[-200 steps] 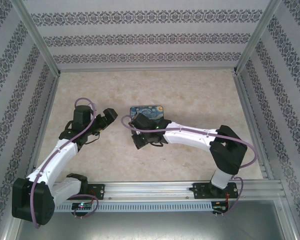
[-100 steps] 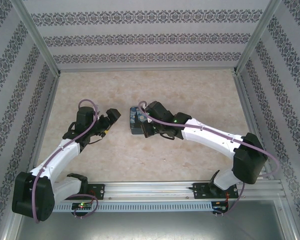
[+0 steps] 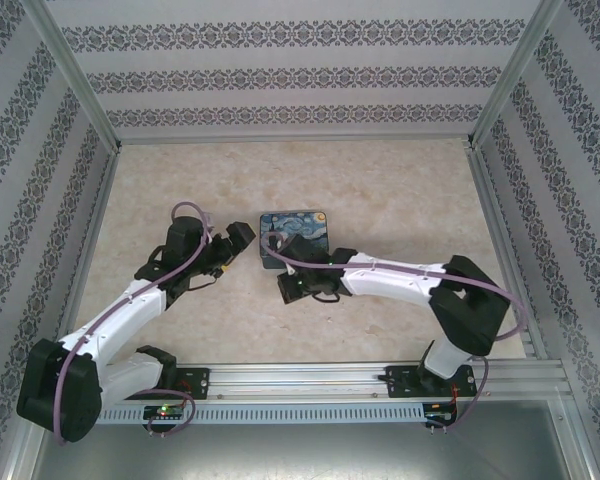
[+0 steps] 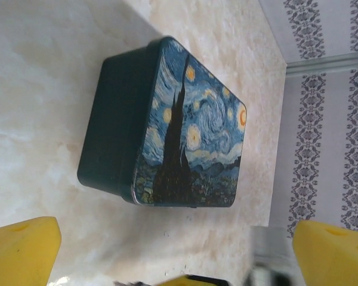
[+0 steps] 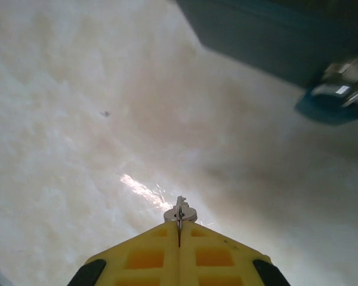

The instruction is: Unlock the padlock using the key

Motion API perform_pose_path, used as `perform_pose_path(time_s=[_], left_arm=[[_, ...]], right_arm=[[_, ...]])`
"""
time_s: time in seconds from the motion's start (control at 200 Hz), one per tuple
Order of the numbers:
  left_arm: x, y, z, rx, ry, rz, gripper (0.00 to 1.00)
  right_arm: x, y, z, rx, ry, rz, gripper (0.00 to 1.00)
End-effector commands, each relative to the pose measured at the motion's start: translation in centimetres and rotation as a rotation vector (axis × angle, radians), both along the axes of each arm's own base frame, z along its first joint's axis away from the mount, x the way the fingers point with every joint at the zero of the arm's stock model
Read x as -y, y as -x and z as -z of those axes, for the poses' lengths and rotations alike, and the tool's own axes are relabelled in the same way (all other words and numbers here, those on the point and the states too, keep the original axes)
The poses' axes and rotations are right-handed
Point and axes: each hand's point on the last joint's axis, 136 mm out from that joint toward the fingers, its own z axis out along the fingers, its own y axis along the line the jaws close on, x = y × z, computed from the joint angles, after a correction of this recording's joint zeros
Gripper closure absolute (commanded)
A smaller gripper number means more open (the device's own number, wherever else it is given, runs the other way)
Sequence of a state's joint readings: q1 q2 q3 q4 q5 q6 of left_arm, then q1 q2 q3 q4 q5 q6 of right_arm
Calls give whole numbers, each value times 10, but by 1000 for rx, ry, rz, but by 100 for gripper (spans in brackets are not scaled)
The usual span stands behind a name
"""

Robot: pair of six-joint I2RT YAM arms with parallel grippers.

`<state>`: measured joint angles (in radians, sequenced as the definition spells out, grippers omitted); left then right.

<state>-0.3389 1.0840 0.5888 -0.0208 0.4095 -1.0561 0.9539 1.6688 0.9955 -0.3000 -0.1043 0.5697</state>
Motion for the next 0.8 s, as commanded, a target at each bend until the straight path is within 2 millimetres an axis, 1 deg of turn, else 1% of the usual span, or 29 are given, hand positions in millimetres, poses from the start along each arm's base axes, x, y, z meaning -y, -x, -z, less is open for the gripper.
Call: perform_pose_path(time_s=[0.0,0.07,0.14,0.32,0.495,0.63,0.699,0.794], left_arm=[[7,1,4,-2,-5,-11,0],[11,5,10,-15,-10,-9,0],[13,8,15,-22,-16,-7,0],[18,9,22,-34,-26,1,0],[22,8,25,-36,-30,10,0],[24,9,25,-35,-32,14,0],[24,9,25,-35,-31,13,1],[24,9,24,-31,-33,15,0]], right_arm=[[3,3,32,-50,23,42,100],[5,5,44,-69,39,48,100],[4,7,46,-77,30,52,100],[0,6,41,-69,11,51,100],[-6,6,34,-66,-14,46,100],[-9,9,30,-52,-13,38,73],[-10,10,28,-39,2,28,65],[-9,11,30,-31,29,15,61]])
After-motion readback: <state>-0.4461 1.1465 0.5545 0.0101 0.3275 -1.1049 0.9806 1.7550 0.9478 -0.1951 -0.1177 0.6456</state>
